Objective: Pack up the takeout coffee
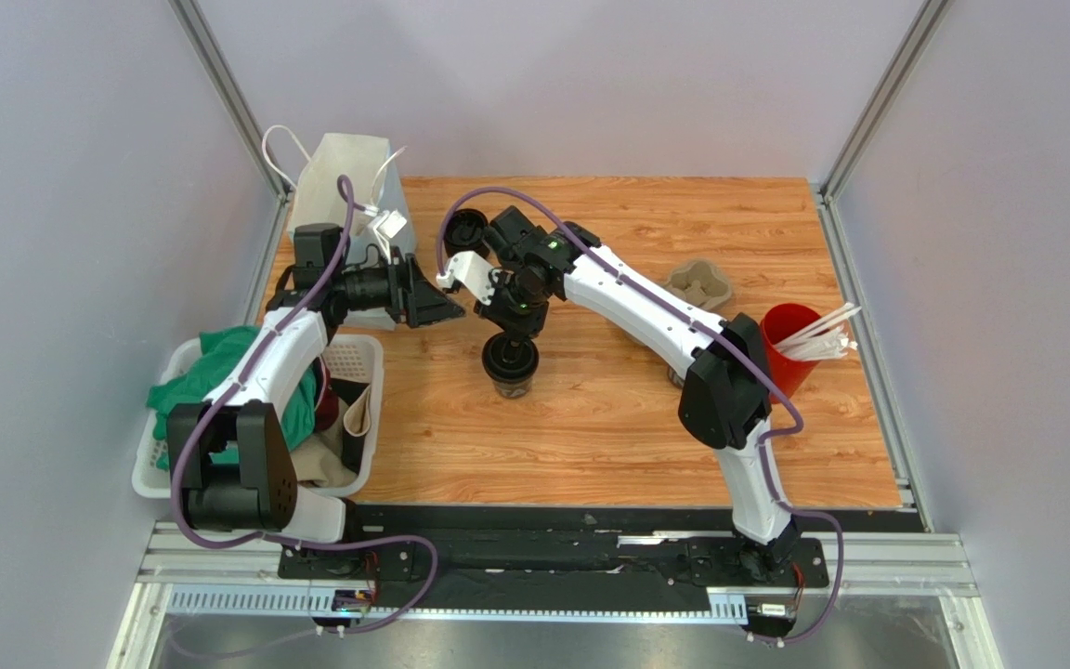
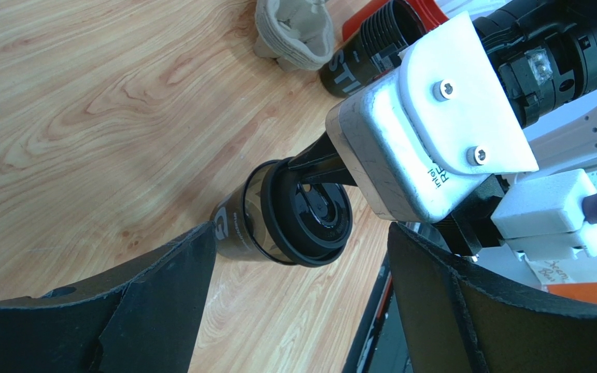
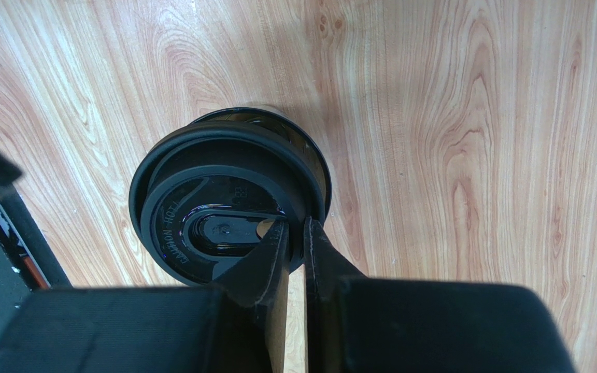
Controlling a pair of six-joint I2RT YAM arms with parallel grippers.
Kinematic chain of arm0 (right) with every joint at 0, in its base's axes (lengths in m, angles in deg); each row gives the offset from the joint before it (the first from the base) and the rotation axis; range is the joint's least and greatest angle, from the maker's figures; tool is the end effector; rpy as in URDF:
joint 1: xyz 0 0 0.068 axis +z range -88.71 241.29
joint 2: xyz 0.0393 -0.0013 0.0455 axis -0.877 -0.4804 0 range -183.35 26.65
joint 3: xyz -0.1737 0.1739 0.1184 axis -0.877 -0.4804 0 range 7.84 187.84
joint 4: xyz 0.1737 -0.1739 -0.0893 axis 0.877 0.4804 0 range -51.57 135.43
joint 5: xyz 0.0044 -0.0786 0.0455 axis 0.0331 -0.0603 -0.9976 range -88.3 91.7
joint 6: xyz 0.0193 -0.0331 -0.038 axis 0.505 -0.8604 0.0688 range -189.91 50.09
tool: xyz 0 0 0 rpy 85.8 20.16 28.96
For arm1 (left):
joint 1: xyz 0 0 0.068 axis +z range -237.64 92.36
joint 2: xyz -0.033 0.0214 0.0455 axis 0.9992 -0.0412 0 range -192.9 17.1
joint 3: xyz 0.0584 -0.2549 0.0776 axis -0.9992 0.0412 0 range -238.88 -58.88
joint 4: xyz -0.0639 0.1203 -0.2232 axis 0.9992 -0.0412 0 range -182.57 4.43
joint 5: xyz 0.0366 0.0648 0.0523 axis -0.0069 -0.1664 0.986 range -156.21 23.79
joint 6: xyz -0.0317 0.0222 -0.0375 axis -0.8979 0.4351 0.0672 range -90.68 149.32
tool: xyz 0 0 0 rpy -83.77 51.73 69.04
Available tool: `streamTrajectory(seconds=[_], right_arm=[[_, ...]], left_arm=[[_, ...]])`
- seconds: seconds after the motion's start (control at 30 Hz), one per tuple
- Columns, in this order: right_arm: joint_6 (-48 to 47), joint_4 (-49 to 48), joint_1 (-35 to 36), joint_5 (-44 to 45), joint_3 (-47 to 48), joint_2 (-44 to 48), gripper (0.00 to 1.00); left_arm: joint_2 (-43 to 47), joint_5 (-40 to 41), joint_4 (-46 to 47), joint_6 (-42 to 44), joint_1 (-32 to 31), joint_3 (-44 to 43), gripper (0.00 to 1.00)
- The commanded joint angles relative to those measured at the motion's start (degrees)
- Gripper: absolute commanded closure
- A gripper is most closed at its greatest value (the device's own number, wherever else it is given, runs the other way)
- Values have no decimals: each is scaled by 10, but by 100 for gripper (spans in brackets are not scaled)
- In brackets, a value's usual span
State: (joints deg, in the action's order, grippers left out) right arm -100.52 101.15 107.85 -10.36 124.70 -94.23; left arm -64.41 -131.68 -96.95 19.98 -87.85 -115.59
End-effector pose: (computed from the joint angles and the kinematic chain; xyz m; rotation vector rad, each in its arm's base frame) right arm 0.3021 0.3297 0.2828 -1.7593 2.1091 0.3655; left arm 0.3003 -0.0336 0.2738 0.4798 1.9976 -1.3338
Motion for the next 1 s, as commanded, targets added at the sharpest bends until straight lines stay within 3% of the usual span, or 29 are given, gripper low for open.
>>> streamTrajectory(seconds=[0.0, 0.97], right_arm=[[10, -4, 4, 4, 14, -15, 90], [13, -56, 7, 38, -36, -15, 85]], left_arm=[[22, -26, 24, -6, -1, -1, 11], [19, -37, 36, -16, -1, 3, 11]])
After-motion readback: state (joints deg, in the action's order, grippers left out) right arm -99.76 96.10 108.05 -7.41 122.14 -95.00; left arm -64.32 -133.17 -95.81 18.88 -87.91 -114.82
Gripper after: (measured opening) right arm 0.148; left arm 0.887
